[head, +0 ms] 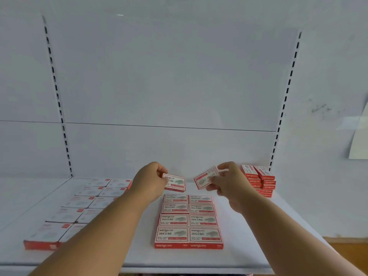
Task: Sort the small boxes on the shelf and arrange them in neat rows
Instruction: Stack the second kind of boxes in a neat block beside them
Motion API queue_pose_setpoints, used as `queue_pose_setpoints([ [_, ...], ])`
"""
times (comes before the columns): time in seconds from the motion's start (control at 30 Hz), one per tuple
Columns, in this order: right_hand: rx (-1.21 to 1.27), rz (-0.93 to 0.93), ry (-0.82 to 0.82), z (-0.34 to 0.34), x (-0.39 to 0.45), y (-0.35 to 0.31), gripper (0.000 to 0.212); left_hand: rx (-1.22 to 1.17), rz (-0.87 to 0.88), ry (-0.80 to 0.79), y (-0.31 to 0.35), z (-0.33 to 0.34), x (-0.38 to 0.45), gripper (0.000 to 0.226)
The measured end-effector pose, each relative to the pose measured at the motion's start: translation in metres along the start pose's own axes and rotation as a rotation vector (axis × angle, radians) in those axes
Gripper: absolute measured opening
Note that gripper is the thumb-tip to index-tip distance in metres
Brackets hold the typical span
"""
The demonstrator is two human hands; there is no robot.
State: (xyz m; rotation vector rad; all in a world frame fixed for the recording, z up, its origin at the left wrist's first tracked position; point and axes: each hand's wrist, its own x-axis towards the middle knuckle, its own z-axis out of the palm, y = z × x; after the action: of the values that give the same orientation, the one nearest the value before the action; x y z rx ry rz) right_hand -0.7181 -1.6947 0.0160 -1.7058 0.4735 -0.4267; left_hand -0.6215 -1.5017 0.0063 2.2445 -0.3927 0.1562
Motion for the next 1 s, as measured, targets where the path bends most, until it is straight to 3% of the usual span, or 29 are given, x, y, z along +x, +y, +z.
queue_pose_setpoints([
  [0.13, -0.188, -0.078, 0.051, 0.002, 0.011, 0.0, 0.018, -0.024, -0.073, 0.0, -0.011, 0.013, 0.008, 0.014],
  [0.27, -0.398, -0.15, -0.034, 0.01, 0.026, 0.007, 0.024, 0.021, -0.108, 0.015, -0.015, 0.022, 0.013, 0.021],
  [0.47, -0.582, -0.113, -0.133, 0.027, 0.041, 0.024, 0.011, 0.12, -0.083, -0.047, -0.023, 0.034, 0.016, 0.02],
  [0.67, -1.016, -0.109, -0.064, 0.02, 0.037, 0.023, 0.023, 0.176, -0.02, -0.033, -0.028, 0.041, 0.013, 0.028],
  [1.0, -0.992, -0.12, -0.102, 0.029, 0.039, 0.031, 0.027, 0.233, 0.076, -0.012, -0.028, 0.044, 0.013, 0.019],
])
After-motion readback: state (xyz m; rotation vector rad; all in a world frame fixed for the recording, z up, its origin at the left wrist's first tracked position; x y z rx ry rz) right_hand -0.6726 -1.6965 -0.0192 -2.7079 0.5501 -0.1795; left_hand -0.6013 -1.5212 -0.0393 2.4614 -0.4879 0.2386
